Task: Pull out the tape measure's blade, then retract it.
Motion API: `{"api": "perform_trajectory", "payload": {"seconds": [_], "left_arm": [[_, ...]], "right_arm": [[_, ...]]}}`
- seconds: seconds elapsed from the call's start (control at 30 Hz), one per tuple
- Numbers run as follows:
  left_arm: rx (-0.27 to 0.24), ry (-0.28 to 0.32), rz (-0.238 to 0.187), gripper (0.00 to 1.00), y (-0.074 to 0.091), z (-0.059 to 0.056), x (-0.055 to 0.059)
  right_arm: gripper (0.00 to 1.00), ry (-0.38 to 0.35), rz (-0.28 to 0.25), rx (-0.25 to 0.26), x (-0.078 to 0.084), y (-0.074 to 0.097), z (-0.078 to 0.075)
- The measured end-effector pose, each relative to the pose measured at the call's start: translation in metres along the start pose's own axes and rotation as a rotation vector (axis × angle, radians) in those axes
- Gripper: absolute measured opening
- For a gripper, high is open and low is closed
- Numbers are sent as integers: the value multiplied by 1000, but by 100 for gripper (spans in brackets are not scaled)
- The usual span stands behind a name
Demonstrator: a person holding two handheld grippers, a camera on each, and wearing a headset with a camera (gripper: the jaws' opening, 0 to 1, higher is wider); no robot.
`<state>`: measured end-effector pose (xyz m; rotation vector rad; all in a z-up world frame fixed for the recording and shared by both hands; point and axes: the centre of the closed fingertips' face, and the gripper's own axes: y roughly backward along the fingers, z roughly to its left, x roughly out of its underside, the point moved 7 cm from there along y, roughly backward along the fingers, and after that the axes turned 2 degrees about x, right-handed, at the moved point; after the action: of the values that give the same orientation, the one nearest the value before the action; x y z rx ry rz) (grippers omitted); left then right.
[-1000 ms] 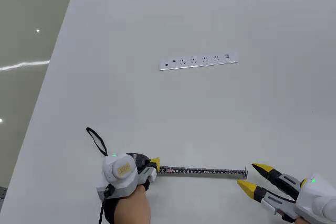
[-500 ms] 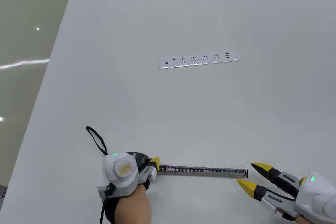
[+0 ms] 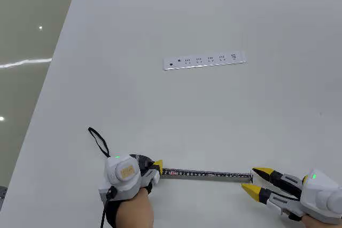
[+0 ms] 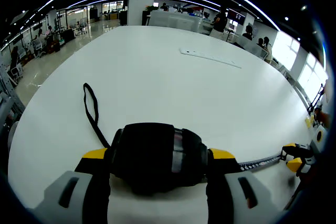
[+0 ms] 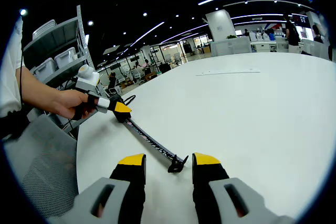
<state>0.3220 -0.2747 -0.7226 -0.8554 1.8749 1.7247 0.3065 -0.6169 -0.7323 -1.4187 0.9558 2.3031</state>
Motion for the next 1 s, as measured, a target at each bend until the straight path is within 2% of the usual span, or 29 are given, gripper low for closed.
{"api": "perform_trajectory", "payload": {"seconds": [0.53,1.0], "left_arm": [[1,-11,3,73,-1,0,1],[-2,-23,4,74,-2,0,2]], "right_arm": [[31,-34,33,-72,3,-8,-4],[21,-68,48,-121,5,-9,-11]]}}
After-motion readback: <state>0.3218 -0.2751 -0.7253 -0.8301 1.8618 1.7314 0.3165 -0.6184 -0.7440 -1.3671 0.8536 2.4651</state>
